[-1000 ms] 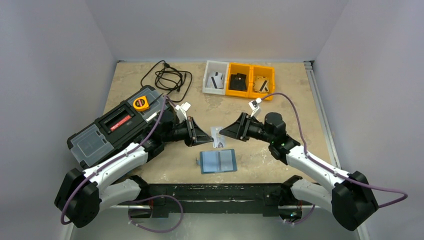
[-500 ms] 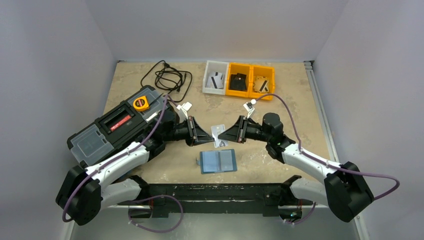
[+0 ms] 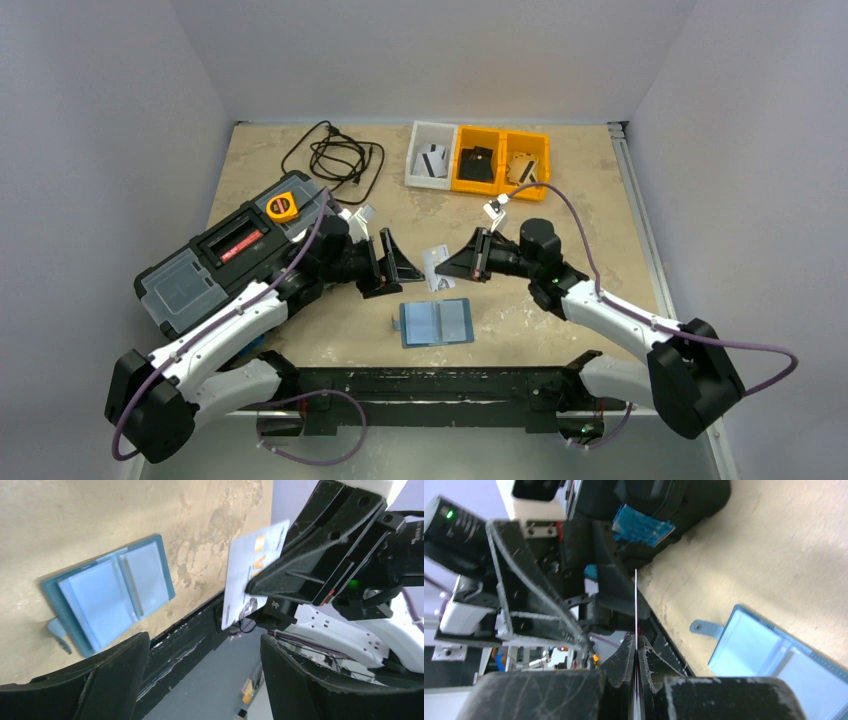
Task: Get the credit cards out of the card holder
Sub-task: Place the credit card in the storage box.
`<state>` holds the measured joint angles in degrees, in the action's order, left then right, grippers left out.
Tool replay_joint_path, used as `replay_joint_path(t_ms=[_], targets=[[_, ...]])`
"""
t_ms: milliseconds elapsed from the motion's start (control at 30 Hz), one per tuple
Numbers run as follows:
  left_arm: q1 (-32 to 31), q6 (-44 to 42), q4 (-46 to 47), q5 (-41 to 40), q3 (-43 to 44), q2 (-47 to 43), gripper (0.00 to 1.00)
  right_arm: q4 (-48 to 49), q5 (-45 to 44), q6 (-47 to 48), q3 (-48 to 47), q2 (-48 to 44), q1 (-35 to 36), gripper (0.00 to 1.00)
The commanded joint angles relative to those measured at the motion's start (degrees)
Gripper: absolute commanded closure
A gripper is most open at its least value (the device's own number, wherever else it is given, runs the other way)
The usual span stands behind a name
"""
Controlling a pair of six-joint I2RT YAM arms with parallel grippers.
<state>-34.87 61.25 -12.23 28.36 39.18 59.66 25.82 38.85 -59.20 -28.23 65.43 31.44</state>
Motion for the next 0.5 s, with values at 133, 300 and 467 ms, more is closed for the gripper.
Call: replay_joint_path(t_ms=[133, 300, 467], targets=[[0.22, -9.28, -17.4, -9.38, 6.4, -5.46, 0.15, -8.89, -6.32, 6.91, -20.6, 14.25, -2.45, 1.0], [-0.22, -10.26, -20.81, -11.41, 6.04, -8.53, 0.14, -10.83, -7.06, 7.89, -34.52, 27.9, -7.42, 1.0], [-0.49, -10.91, -23.6, -13.28, 6.36, -11.37, 0.14, -18.62, -10.09, 10.87, -53.61, 42.66, -9.98, 1.0]])
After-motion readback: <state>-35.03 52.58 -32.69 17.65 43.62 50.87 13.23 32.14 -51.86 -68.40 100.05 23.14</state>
